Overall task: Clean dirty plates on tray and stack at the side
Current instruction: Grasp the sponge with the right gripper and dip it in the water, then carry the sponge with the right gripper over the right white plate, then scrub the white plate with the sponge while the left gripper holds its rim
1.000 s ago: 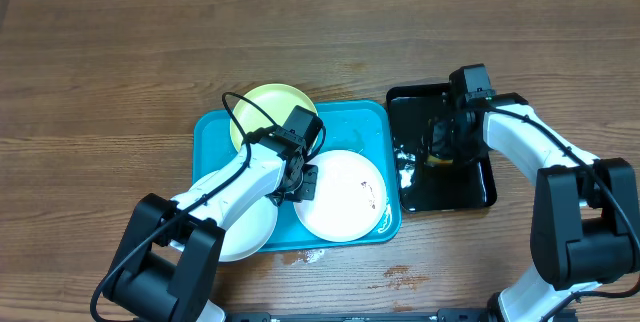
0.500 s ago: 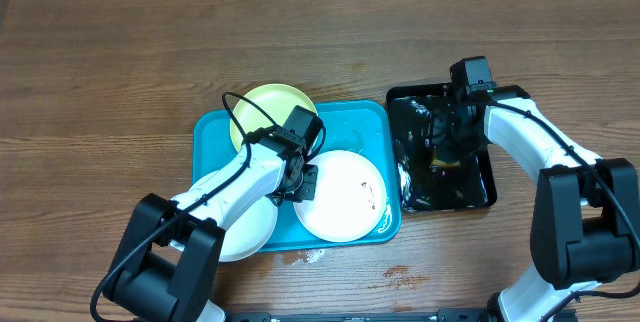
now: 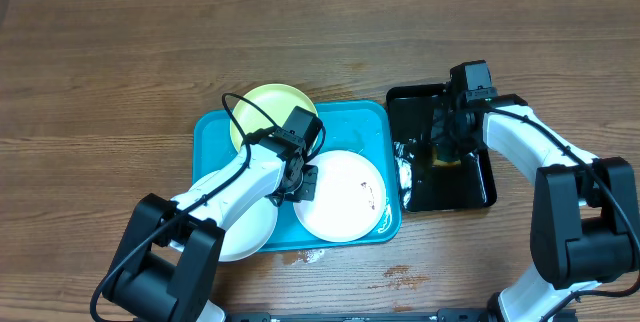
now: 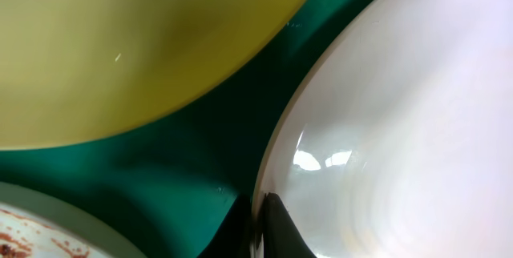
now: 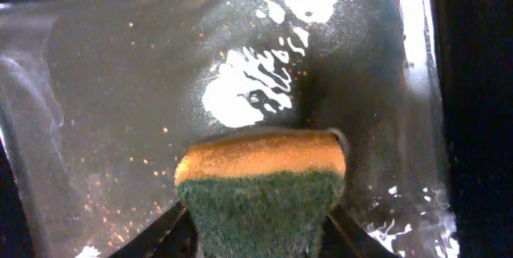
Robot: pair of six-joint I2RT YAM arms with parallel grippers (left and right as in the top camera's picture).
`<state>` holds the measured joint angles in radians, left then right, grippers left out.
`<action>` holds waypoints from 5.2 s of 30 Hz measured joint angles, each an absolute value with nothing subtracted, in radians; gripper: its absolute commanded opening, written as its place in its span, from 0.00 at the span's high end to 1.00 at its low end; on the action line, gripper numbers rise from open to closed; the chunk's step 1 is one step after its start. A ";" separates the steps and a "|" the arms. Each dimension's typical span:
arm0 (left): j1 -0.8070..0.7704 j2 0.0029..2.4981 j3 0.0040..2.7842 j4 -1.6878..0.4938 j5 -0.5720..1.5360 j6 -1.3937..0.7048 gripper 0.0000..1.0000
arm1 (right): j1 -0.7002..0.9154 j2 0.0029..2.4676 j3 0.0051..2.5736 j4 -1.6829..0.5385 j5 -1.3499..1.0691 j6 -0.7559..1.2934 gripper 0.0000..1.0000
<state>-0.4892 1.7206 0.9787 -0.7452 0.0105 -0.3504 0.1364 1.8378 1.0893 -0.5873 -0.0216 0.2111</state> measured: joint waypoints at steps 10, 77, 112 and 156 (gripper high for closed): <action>-0.488 1.720 0.979 -0.739 0.014 -0.352 0.96 | 0.136 1.838 1.204 -0.801 -0.025 0.210 0.96; -0.307 1.720 0.975 -0.751 0.244 -0.518 0.96 | 0.137 1.814 1.346 -1.102 -0.251 0.304 0.96; -0.307 1.720 0.975 -0.736 0.245 -0.476 0.96 | 0.666 1.807 1.306 -0.543 -0.028 -0.062 0.96; -0.307 1.720 0.975 -0.680 0.246 -0.521 0.96 | 0.595 1.940 1.165 -0.306 -0.082 -0.067 0.96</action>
